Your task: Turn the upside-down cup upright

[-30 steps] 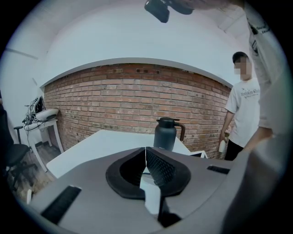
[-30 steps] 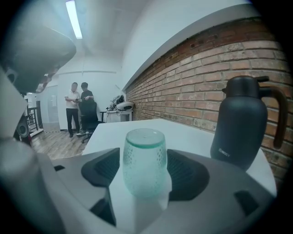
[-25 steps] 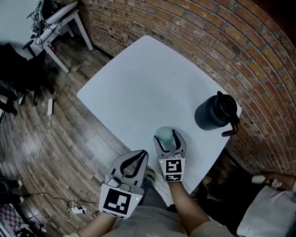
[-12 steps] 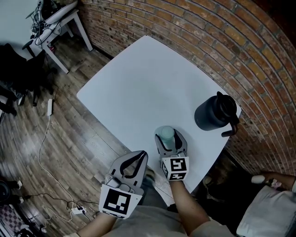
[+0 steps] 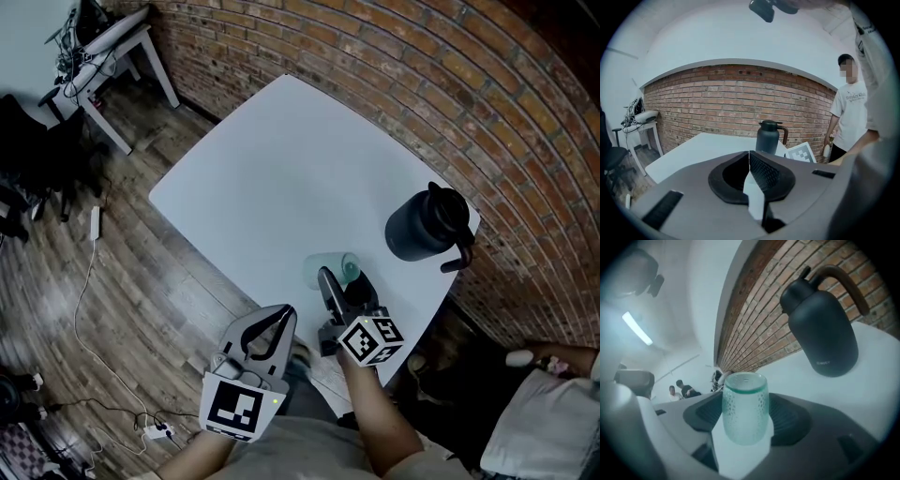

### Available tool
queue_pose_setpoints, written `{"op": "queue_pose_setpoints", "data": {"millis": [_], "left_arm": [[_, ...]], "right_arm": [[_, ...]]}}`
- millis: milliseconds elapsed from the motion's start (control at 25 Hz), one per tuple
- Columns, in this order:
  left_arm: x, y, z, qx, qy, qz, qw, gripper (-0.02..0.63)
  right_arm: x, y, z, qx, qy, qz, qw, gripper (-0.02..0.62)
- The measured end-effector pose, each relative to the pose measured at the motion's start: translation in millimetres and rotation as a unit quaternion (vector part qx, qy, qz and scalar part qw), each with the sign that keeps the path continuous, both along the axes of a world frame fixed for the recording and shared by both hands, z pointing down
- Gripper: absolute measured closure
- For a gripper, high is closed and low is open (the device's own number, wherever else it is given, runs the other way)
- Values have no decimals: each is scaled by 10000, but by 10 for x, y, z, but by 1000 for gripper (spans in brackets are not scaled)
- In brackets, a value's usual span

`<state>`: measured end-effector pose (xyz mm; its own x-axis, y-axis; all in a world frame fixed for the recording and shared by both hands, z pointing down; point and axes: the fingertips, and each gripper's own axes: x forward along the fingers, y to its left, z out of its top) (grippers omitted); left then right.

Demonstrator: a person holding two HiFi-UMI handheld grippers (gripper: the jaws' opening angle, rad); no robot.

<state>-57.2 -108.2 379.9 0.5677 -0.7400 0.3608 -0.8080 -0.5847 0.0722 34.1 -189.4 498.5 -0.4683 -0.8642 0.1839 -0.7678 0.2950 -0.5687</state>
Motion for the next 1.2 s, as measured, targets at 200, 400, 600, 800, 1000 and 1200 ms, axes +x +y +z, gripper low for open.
{"op": "queue_pose_setpoints", "data": {"millis": [200, 400, 600, 800, 1000, 1200], "left_arm": [[18, 4, -7, 23, 13, 15, 10000, 595], [-1, 7, -8, 5, -5, 9, 10000, 594], [-16, -13, 12, 4, -34, -30, 10000, 595], [-53, -40, 115, -46, -160, -22, 9999, 594], [-39, -102, 320, -290, -115, 33, 9995, 594], [-2, -145, 451, -402, -145, 102, 9990, 594]], "right_arm": [[-8, 34, -107, -79, -1136, 8, 9935, 287], [-112, 89, -318, -10, -2315, -163, 9727, 287], [-169, 143, -474, 135, -3151, -323, 9484, 287], [-193, 200, -578, 232, -3438, -478, 9376, 287], [-176, 210, -592, 271, -3581, -546, 9317, 287], [-106, 194, -442, 169, -3849, -398, 9219, 287]]}}
